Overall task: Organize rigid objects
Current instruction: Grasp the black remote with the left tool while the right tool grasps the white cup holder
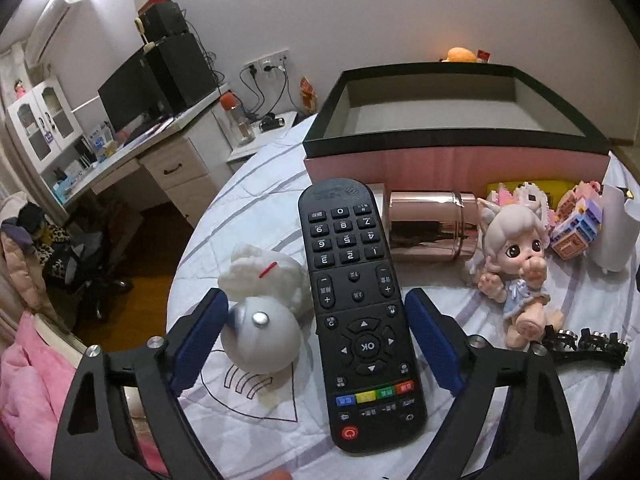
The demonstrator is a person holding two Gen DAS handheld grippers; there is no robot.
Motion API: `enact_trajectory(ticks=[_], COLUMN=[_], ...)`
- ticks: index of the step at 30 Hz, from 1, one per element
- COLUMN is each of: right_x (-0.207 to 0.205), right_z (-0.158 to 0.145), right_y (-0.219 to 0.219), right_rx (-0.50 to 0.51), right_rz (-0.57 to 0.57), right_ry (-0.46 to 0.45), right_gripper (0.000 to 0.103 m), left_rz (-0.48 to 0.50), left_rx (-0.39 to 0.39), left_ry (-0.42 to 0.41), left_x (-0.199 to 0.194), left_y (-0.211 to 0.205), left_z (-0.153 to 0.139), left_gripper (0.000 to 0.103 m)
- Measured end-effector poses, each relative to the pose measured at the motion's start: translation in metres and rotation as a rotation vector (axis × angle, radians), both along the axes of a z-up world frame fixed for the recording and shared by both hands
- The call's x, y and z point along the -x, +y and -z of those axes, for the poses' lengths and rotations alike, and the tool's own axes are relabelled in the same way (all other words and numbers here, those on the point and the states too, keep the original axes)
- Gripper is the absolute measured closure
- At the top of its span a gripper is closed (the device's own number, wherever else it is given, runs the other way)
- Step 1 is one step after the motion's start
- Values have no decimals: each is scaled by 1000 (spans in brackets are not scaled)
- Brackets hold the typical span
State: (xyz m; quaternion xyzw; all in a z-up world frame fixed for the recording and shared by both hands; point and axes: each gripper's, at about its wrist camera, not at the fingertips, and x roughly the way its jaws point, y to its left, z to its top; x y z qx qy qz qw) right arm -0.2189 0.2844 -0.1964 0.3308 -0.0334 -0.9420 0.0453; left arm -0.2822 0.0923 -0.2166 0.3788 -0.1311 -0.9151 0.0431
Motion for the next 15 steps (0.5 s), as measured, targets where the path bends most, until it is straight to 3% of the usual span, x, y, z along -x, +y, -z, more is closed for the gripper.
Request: enact_trajectory(ticks=[2, 4, 7, 9, 11, 15], right_x=[2, 7, 13, 14, 14, 13], right_z=[2, 5, 9, 9, 11, 14], right_y=[1, 2, 2, 2, 2, 0], right_rx=[6, 9, 18, 29, 39, 47], right_rz=[-3, -6, -11, -8, -7, -4], right_ry=[-11, -26, -50, -57, -64, -79], right_gripper=[0, 0, 0, 0, 0, 0], left_rz=[-7, 9, 15, 22, 40, 65], left_rx=[6, -12, -40, -74, -133, -177], left_ry=[2, -4, -6, -8, -11, -14], left_x=[0, 1, 0, -1, -5, -9], left_y=[-5, -10, -19, -28, -39, -49], left_z=[-2, -4, -9, -14, -18, -20], left_gripper=[25, 29, 47, 54, 57, 61])
